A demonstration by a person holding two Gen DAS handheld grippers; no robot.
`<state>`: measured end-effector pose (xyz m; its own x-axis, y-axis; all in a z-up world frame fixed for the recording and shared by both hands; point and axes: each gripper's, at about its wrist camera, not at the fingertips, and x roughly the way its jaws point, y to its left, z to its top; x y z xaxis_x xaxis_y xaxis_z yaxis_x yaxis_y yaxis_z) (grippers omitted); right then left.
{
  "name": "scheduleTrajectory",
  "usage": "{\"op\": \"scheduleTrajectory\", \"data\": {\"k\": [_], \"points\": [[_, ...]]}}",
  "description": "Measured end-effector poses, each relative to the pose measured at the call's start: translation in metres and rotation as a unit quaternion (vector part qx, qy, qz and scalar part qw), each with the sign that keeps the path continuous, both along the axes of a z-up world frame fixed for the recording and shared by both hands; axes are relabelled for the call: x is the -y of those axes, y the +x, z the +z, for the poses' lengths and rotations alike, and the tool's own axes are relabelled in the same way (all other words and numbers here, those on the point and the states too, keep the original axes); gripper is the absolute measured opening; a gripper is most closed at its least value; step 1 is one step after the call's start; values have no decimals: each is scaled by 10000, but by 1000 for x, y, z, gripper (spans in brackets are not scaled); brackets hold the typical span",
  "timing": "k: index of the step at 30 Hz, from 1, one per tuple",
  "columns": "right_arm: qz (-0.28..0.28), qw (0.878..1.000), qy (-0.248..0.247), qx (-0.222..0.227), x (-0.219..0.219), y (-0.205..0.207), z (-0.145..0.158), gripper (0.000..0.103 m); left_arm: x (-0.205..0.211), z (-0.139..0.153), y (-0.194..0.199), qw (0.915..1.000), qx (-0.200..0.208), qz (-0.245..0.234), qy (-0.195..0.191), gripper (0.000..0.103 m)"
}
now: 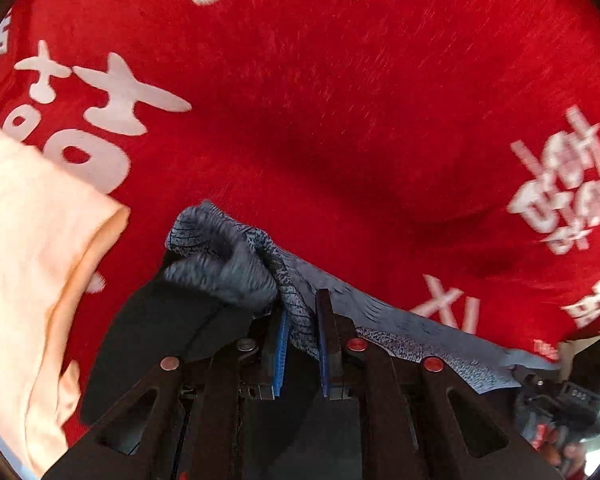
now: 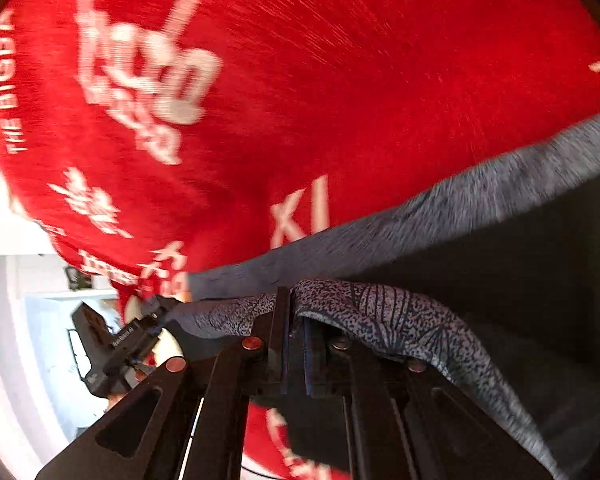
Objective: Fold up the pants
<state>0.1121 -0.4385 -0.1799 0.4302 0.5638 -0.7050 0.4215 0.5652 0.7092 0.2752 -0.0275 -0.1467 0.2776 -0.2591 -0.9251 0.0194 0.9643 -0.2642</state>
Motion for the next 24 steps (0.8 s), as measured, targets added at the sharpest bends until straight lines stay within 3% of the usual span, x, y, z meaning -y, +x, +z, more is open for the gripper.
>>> {"op": "scheduleTrajectory", "data": {"k": [4,6,7,8,9,10,11,13,15,16,17,21,24], "points": [[179,9995,-105,-245,0,16,-30,6,10,-23,7,9992,-69,-20,387,16],[209,9994,-62,-262,1,18,-29,8,13,-20,4,9987,-69,-82,502,25],[265,9993,-72,-265,0,18,-27,12,14,-15,0,9983,-12,-130,560,39],[334,9990,-127,-264,-1,19,-23,23,15,-8,-4,9978,74,-185,636,61],[401,9986,-244,-248,-3,19,-16,34,16,0,-9,9966,197,-215,775,71],[485,9977,-444,-164,-7,18,-3,60,17,8,-15,9948,346,-234,927,80],[519,9972,-524,-77,-9,16,4,72,17,14,-19,9938,424,-296,985,80],[698,9945,-769,97,-19,12,26,71,19,18,-26,9936,390,-412,972,80],[1018,9903,-940,94,-32,13,34,56,27,15,-35,9927,316,-624,984,80],[1157,9882,-1001,85,-39,15,35,39,34,10,-37,9913,279,-749,1043,80],[1345,9848,-1102,36,-47,19,33,32,40,4,-38,9896,242,-859,1133,80],[1917,9669,-1679,-140,-77,42,6,26,71,-27,-37,9804,160,-1169,1578,80],[1973,9570,-2122,-135,-84,62,-11,24,77,-38,-22,9801,236,-963,1720,80]]}}
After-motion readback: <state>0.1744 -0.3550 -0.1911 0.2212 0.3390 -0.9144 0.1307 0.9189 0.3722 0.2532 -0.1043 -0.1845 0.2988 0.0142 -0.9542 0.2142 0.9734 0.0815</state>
